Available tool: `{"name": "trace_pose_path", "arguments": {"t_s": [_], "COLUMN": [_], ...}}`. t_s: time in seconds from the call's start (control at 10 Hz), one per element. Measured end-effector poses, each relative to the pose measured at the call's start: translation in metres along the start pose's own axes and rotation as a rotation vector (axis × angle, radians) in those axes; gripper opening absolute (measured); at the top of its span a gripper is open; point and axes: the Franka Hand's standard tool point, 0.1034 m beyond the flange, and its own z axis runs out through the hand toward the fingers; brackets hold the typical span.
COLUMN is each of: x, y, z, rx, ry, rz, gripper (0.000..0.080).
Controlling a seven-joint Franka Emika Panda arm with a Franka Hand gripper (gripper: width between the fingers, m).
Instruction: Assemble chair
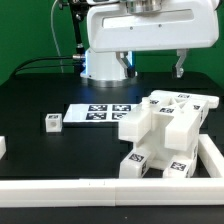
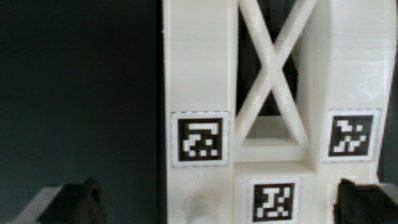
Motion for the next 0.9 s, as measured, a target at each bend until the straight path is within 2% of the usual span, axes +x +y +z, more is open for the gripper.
{"name": "trace_pose_path", "arguments": {"t_s": [0.2, 0.5, 0.6, 0.8, 0.9], "x": [-0.002, -0.005, -0.003, 0.016, 0.013], "y": [0.001, 0.003, 0.003, -0.004, -0.007], "z": [0.008, 0.012, 0.019, 0.029, 0.037], "rx": [0.006, 0.001, -0.008, -0.016, -0.024], "ry": [0.059, 0.051, 0.043, 0.056, 0.056], "rz": [-0.066, -0.033, -0.024, -0.011, -0.009], "gripper": [0.0649, 0.0649, 0.0649, 0.0649, 0.0649]}}
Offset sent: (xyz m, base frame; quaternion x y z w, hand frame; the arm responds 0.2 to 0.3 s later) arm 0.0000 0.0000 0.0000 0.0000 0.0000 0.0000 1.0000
